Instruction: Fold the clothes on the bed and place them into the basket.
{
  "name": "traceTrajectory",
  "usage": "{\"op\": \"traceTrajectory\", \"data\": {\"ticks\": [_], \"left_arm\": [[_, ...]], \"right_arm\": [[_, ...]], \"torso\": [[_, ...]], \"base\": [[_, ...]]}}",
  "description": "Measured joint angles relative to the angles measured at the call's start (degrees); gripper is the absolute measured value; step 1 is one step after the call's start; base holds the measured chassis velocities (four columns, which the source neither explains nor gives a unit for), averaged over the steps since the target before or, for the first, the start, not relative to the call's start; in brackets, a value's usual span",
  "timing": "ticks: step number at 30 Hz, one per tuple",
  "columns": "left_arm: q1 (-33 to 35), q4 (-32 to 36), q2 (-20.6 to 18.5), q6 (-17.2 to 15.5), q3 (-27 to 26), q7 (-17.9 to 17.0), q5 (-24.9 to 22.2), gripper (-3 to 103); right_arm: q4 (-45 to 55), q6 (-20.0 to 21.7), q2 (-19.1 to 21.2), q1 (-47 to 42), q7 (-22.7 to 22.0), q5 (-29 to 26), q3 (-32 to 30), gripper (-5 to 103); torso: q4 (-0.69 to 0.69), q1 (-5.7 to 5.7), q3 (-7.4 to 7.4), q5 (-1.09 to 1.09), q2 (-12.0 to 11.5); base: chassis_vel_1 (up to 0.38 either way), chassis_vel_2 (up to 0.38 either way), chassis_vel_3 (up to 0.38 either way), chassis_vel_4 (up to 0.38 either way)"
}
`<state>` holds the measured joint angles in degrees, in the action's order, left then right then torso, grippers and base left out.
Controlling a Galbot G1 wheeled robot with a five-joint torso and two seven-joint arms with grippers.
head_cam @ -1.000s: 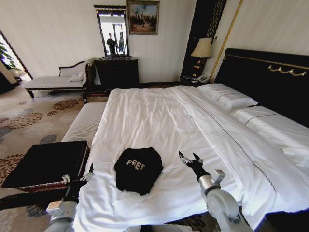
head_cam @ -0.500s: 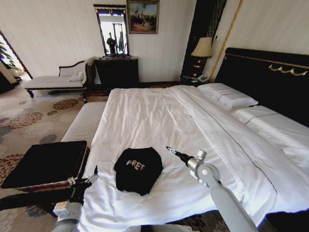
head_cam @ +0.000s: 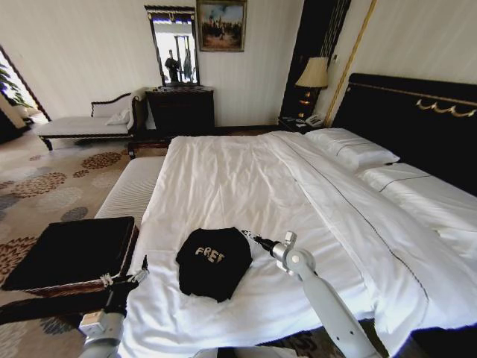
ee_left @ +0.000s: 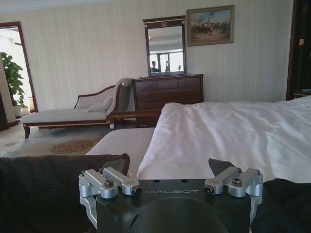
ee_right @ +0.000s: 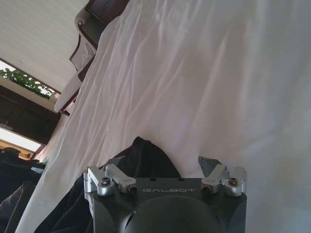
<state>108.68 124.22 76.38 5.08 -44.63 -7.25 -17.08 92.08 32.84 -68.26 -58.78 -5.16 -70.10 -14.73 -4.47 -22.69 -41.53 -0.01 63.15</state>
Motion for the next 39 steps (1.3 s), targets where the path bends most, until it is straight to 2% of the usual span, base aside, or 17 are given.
{"op": "traceTrajectory", "data": {"ticks": [2, 4, 8, 9, 11, 15, 17, 18, 20, 23, 25, 33, 36, 38, 39], "left_arm": [[-0.04, -0.14, 0.09, 0.3, -0.11, -0.27, 0.5, 99], [-0.04, -0.14, 0.1, 0.31, -0.12, -0.29, 0.53, 99], [0.05, 0.04, 0.21, 0.35, -0.24, -0.48, 0.67, 99], [0.05, 0.04, 0.21, 0.35, -0.24, -0.48, 0.67, 99], [0.09, 0.01, 0.18, 0.38, -0.53, -0.5, 0.63, 99], [-0.01, -0.27, 0.21, 0.41, -0.75, -0.5, 0.45, 99], [-0.11, -0.4, 0.24, 0.41, -0.79, -0.5, 0.39, 99], [-0.11, -0.4, 0.24, 0.41, -0.79, -0.5, 0.39, 99], [-0.22, -0.55, 0.26, 0.41, -0.87, -0.5, 0.26, 99], [-0.37, -0.75, 0.3, 0.42, -1.02, -0.5, 0.11, 99], [-0.48, -0.94, 0.36, 0.42, -1.13, -0.5, -0.08, 99], [-0.72, -1.86, -0.12, 0.44, -1.17, -0.39, -0.94, 99], [-1.76, -2.7, -3.05, -0.56, 0.02, -0.21, -3.4, 99], [-2.19, -2.85, -4.19, -1.16, 0.54, -0.19, -4.44, 99], [-3.0, -3.18, -5.95, -2.24, 1.54, -0.17, -6.15, 99]], "right_arm": [[-0.56, 0.18, -0.55, 0.09, 0.05, 0.17, 0.55, 74], [-0.68, 0.19, -0.66, 0.11, 0.06, 0.24, 0.61, 74], [-1.97, 0.19, -1.53, 0.55, 0.16, 0.72, 0.77, 53], [-1.97, 0.19, -1.53, 0.55, 0.16, 0.72, 0.77, 53], [-2.65, 0.29, -0.91, 0.76, 0.47, 0.76, 1.36, 45], [-2.94, 0.55, -0.95, 1.07, 0.52, 0.69, 1.93, 40], [-3.14, 0.76, -0.96, 1.37, 0.53, 0.55, 2.35, 28], [-3.14, 0.76, -0.96, 1.37, 0.53, 0.55, 2.35, 28], [-3.25, 0.92, -0.82, 1.77, 0.52, 0.35, 2.87, 18], [-3.37, 1.07, -0.68, 2.27, 0.52, 0.12, 3.41, 13], [-3.47, 1.18, -0.57, 2.61, 0.52, 0.09, 3.93, 3], [-2.65, 0.82, -0.36, 2.57, 0.42, 1.12, 3.86, 1], [-1.32, -0.08, 0.6, 2.04, 0.62, 4.01, 3.29, 1], [-0.7, -0.17, 0.91, 1.83, 0.65, 4.19, 3.01, 1], [-0.05, -0.21, 1.27, 1.56, 0.65, 4.28, 2.65, 1]], "torso": [[0.0, 0.0, 0.0, 0.0, 0.0], [0.0, 0.0, 0.0, 0.0, 0.0], [0.01, 0.0, 0.0, 0.01, 0.0], [0.01, 0.0, 0.0, 0.01, 0.0], [0.0, 0.0, 0.0, 0.0, 0.0], [0.0, 0.0, 0.0, 0.01, 0.0], [0.01, 0.0, 0.0, 0.0, 0.0], [0.01, 0.0, 0.0, 0.0, 0.0], [0.0, 0.0, 0.0, 0.01, 0.0], [0.01, 0.0, 0.0, 0.01, 0.0], [0.01, 0.0, 0.0, 0.01, 0.0], [0.02, 0.0, 0.0, 0.01, 0.0], [0.01, 0.0, 0.0, 0.0, 0.0], [0.01, 0.0, 0.0, 0.01, 0.0], [0.01, 0.0, 0.0, 0.01, 0.0]], "base": [[0.0, 0.0, 0.0, 0.0], [0.0, 0.0, 0.0, 0.0], [0.0, 0.0, 0.0, 0.0], [0.0, 0.0, 0.0, 0.0], [0.0, 0.0, 0.0, 0.0], [0.0, 0.0, 0.0, 0.0], [0.0, 0.0, 0.0, 0.0], [0.0, 0.0, 0.0, 0.0], [0.0, 0.0, 0.0, 0.0], [0.0, 0.0, 0.0, 0.0], [0.0, 0.0, 0.0, 0.0], [0.0, 0.0, 0.0, 0.0], [0.0, 0.0, 0.0, 0.0], [0.0, 0.0, 0.0, 0.0], [0.0, 0.0, 0.0, 0.0]]}}
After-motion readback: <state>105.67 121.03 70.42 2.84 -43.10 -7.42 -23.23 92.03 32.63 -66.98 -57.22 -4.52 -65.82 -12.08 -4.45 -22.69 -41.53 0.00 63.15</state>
